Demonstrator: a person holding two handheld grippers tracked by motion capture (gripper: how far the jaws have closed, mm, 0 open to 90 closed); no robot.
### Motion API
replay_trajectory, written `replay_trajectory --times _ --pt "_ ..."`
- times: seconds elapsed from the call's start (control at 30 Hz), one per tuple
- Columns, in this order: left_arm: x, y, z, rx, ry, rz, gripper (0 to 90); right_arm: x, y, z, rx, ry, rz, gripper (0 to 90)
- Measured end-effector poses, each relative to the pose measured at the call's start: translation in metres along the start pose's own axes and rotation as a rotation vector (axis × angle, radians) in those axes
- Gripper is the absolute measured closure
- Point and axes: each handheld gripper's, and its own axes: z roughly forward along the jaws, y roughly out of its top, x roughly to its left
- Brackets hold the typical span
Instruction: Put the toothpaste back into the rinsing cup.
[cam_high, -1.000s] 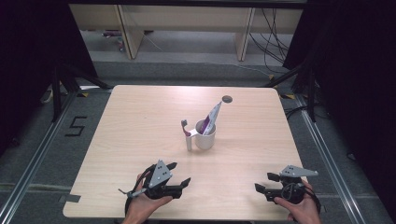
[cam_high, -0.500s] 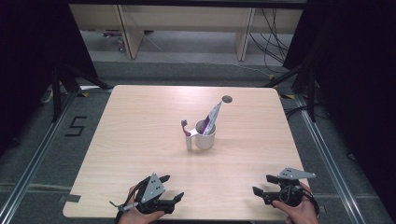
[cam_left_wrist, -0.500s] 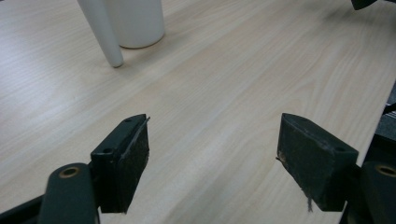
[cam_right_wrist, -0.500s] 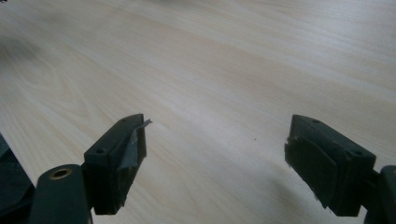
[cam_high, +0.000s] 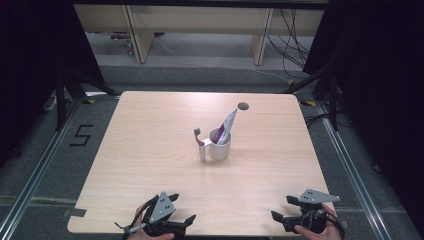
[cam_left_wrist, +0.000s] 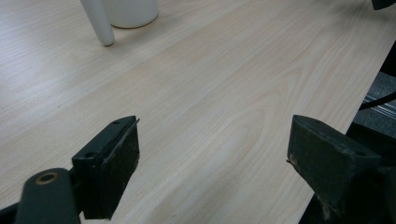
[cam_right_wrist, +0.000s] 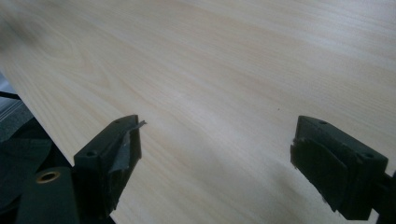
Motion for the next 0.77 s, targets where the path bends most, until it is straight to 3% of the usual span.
replay_trajectory --times 0.07,0.1,0.17,0.2,0.27,0.3,0.33,0.37,0.47,0.5,0.57,0.63,0.77 --pt "-0.003 -0.002 0.002 -0.010 -0.006 -0.011 16.5 0.003 -0.002 -0.001 0.005 -0.001 0.016 16.8" --pt "-0.002 -0.002 0.001 0.021 0.004 0.020 16.6 0.003 -0.003 -0.001 -0.010 -0.002 0.000 16.8" --pt "-0.004 -0.004 0.005 0.026 0.002 0.022 16.6 0.007 -0.005 -0.001 0.010 0.004 0.014 16.8" --pt "-0.003 -0.004 0.006 0.053 0.010 0.049 16.6 0.006 -0.006 -0.001 0.008 -0.011 -0.026 16.8" --pt "-0.006 -0.005 0.008 0.053 0.013 0.050 16.6 0.011 -0.007 -0.001 0.016 0.001 -0.007 16.7" --pt "-0.005 -0.004 0.007 0.070 0.016 0.075 16.6 0.010 -0.008 -0.001 0.023 -0.008 -0.031 16.7" --pt "-0.007 -0.005 0.009 0.054 0.005 0.061 16.7 0.012 -0.008 -0.001 0.021 -0.016 -0.038 16.7" --pt "-0.007 -0.005 0.009 0.057 0.023 0.071 16.7 0.013 -0.009 -0.001 0.031 -0.011 -0.040 16.7" --pt "-0.005 -0.005 0.008 0.069 0.020 0.077 16.7 0.014 -0.010 -0.001 0.040 -0.027 -0.058 16.7" --pt "-0.004 -0.004 0.008 0.086 0.020 0.094 16.7 0.016 -0.010 0.000 0.039 -0.023 -0.037 16.8" --pt "-0.003 -0.004 0.008 0.085 0.027 0.096 16.7 0.016 -0.011 0.000 0.042 -0.024 -0.045 16.8" --pt "-0.004 -0.005 0.009 0.077 0.010 0.078 16.7 0.013 -0.010 0.001 0.062 0.021 -0.059 16.8" --pt "-0.004 -0.005 0.010 0.078 0.015 0.079 16.7 0.013 -0.010 0.001 0.068 0.011 -0.062 16.8"
